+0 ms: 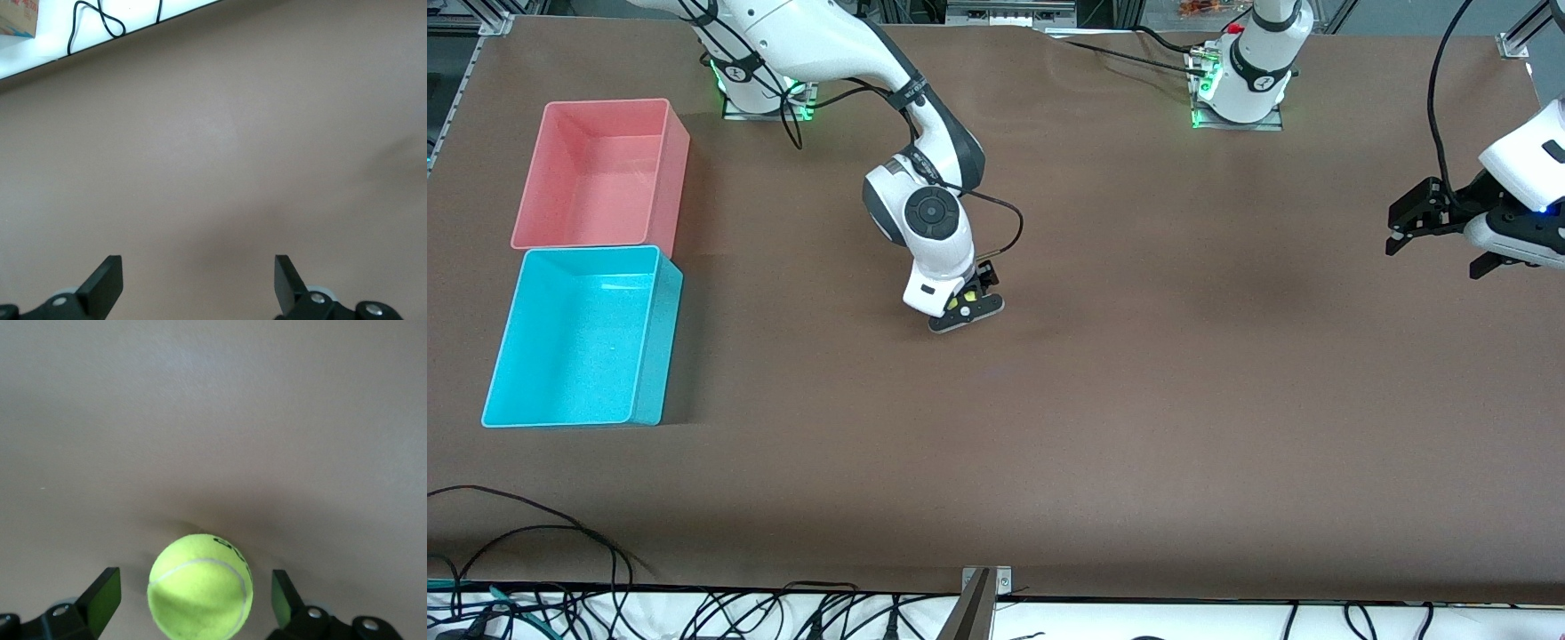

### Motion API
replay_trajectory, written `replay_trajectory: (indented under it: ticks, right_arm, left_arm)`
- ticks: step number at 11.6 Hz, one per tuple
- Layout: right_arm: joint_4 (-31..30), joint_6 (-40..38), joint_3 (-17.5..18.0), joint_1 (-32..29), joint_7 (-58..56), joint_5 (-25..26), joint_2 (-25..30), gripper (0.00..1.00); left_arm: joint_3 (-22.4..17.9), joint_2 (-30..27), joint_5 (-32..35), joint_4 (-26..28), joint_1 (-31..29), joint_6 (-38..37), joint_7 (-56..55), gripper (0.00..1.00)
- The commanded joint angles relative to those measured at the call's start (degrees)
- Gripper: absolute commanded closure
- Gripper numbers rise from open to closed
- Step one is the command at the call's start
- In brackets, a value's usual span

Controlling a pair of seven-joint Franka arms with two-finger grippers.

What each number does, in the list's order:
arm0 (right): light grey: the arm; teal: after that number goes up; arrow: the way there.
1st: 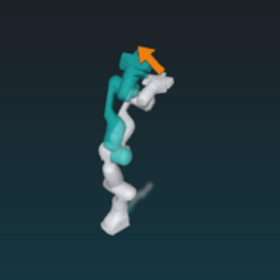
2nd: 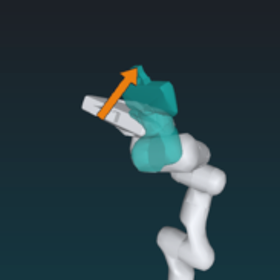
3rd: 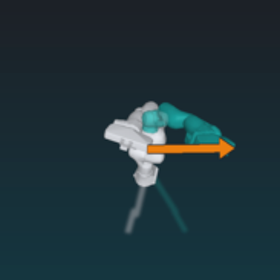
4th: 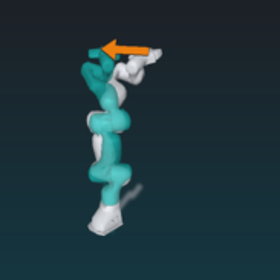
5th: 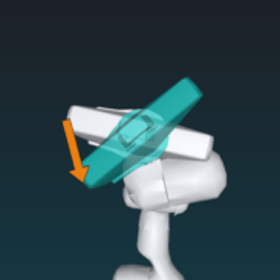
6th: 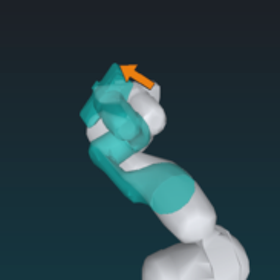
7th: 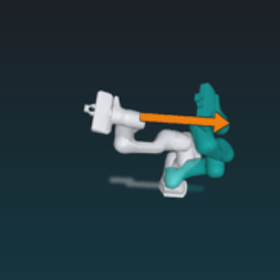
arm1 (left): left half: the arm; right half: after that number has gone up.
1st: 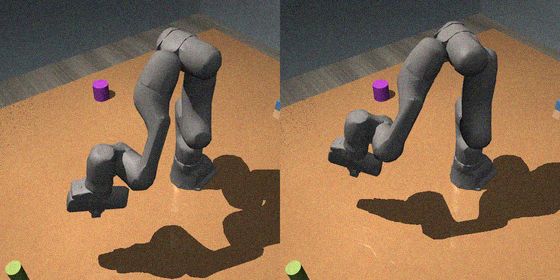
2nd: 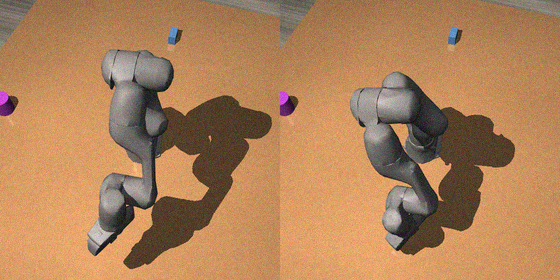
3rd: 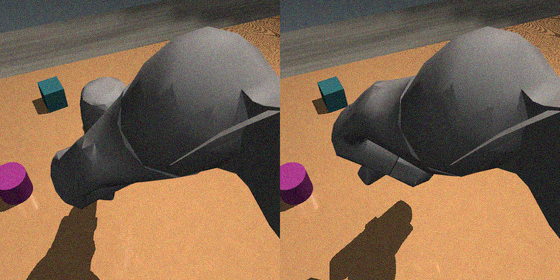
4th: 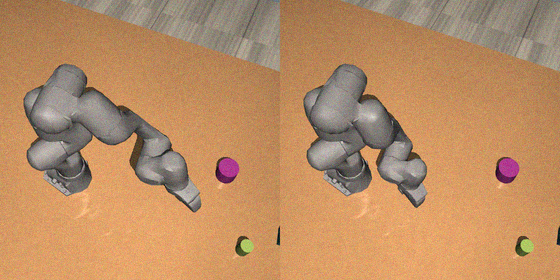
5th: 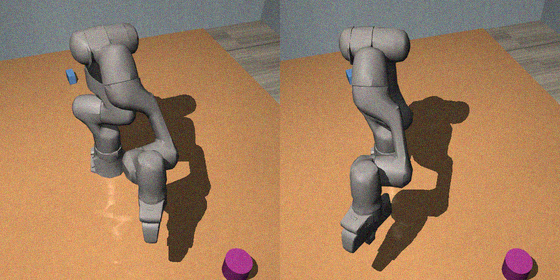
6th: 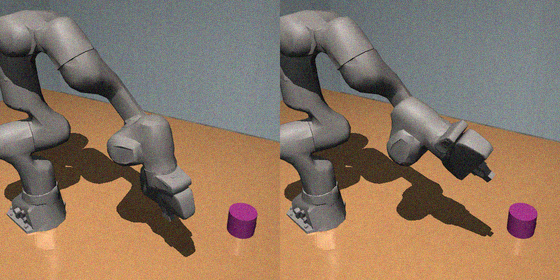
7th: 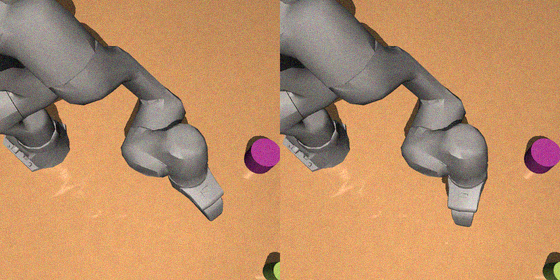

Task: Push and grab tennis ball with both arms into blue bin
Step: 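Close the right gripper around the tennis ball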

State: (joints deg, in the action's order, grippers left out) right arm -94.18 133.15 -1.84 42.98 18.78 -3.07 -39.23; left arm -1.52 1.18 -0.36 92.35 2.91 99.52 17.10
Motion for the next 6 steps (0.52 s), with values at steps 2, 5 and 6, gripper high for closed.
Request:
replay_trajectory:
  ticks: [2,5,6]
  right_arm:
    - [-0.83,1.67,-0.27,1.05,3.19,1.40,-2.16,0.00]
    - [-1.09,4.05,-0.27,1.14,5.21,1.58,-2.25,0.55]
    - [-0.66,4.05,-0.27,1.05,5.04,1.58,-2.08,0.60]
  left_arm:
    - [0.29,0.75,2.46,-1.12,-0.98,-1.34,3.39,0.00]
    - [0.47,1.02,2.65,-0.95,-0.89,-1.43,3.47,0.00]
    - [0.47,1.02,2.56,-1.03,-0.89,-1.43,3.21,0.00]
